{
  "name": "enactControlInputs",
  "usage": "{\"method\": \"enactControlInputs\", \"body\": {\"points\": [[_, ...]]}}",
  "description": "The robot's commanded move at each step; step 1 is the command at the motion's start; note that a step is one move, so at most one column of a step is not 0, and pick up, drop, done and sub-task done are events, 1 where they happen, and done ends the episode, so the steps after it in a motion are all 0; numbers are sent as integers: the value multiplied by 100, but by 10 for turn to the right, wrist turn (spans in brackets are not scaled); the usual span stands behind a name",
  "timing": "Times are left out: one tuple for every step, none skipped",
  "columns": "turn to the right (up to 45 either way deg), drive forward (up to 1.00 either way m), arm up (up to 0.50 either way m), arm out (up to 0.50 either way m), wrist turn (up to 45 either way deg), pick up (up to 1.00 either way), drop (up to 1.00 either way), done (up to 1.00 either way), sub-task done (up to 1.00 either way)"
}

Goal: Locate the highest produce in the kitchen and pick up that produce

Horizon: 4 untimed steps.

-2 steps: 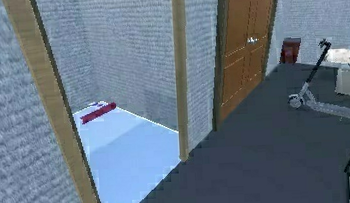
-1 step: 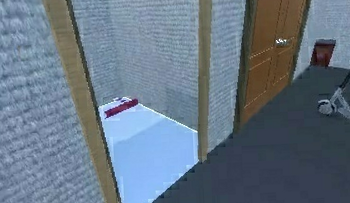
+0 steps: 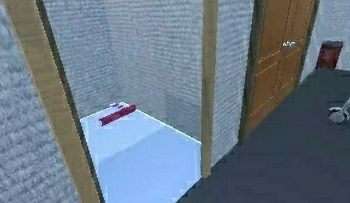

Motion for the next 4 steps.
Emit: {"method": "enactControlInputs", "body": {"points": [[-450, 0, 0, 0, 0, 0, 0, 0, 0], [-450, 0, 0, 0, 0, 0, 0, 0, 0], [-420, 0, 0, 0, 0, 0, 0, 0, 0], [0, 55, 0, 0, 0, 0, 0, 0, 0]]}}
